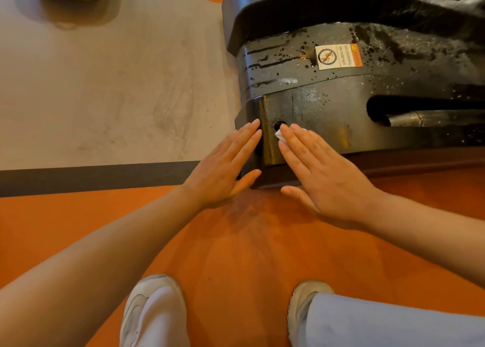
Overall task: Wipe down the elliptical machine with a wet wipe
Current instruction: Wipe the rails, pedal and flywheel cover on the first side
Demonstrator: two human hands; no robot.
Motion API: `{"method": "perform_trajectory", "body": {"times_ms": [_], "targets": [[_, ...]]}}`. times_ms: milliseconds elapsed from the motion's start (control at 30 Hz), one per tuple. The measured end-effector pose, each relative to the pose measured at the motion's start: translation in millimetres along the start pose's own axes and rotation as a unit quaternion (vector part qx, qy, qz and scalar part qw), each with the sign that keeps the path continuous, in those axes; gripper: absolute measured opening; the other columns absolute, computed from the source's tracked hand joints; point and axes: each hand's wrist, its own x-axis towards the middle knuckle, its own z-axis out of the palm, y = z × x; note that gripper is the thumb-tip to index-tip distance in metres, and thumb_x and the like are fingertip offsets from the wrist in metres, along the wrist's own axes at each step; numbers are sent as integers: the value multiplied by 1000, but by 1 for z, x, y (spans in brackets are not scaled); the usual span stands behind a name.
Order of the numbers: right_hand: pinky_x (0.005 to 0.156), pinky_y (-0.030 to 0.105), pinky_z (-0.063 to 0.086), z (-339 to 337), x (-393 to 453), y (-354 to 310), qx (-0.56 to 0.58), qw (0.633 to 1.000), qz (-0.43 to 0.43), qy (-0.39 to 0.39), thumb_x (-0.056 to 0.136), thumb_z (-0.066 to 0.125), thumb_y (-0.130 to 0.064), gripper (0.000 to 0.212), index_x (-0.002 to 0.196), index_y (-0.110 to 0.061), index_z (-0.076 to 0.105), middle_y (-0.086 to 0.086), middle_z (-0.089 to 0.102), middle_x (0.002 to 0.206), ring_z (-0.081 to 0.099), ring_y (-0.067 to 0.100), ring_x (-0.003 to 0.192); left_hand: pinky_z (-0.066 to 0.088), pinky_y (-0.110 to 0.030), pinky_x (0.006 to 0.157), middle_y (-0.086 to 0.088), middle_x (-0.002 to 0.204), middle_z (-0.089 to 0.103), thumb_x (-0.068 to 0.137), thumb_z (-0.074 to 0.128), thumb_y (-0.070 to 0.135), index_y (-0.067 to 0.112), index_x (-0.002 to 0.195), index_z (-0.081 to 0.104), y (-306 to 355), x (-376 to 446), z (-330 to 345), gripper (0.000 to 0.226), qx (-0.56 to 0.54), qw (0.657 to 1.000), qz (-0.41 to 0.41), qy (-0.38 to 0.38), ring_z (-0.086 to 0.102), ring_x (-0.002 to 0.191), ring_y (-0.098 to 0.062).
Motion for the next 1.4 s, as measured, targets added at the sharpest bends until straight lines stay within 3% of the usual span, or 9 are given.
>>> {"method": "perform_trajectory", "body": {"times_ms": [167,400,533,600,767,867,967,1167,1400], "targets": [[121,44,16,6,-18,-5,-17,999,-27,4,104,20,-48,67,152,0,21,17,14,161,8,28,150,11,-37,125,-9,164,12,103,40,36,7,156,19,2,3,-2,64,15,999,31,-12,5,153,-21],[121,46,17,7,-21,-6,22,978,187,94,103,27,-46,70,151,3,21,20,16,160,10,31,150,12,-38,124,-13,162,18,104,38,35,4,154,25,3,6,-4,60,97,993,68,-13,12,152,-27],[120,47,21,23,-21,-25,33,994,57,85,104,29,-43,65,151,2,25,19,19,159,13,31,149,12,-35,124,-15,160,27,105,34,41,7,152,30,7,8,-4,58,120,991,63,-4,19,149,-30],[120,44,20,26,-24,-21,24,993,53,98,105,32,-39,61,151,0,25,17,19,160,14,28,149,15,-37,123,-16,158,29,105,31,42,9,151,31,10,10,-5,57,131,989,64,-1,23,147,-31],[121,44,19,16,-41,8,59,957,230,167,103,36,-36,62,151,2,22,18,18,160,13,28,150,25,-45,120,-18,156,33,106,33,39,6,148,35,14,11,-6,54,137,988,74,5,27,146,-33],[119,46,23,14,-46,17,69,941,278,179,104,34,-34,62,151,4,22,20,19,159,13,30,149,27,-47,119,-17,156,35,105,34,37,6,148,35,19,17,-4,53,130,988,78,10,28,146,-33],[120,47,19,15,-36,12,66,953,241,169,104,34,-35,62,150,4,23,20,20,159,13,31,149,23,-44,120,-16,156,34,105,32,39,7,149,32,22,21,-3,53,125,989,77,7,25,147,-31],[119,43,23,15,-11,8,23,991,53,121,104,27,-41,61,147,2,36,18,30,155,25,30,146,20,-42,121,-13,159,29,105,30,42,12,151,27,20,19,-1,55,114,992,57,-8,19,149,-28],[120,44,20,-2,10,46,42,974,190,114,103,19,-48,70,149,4,29,20,24,158,19,31,148,26,-44,119,-14,158,31,106,28,43,11,150,28,19,19,-3,55,119,991,59,-10,22,148,-30]]}}
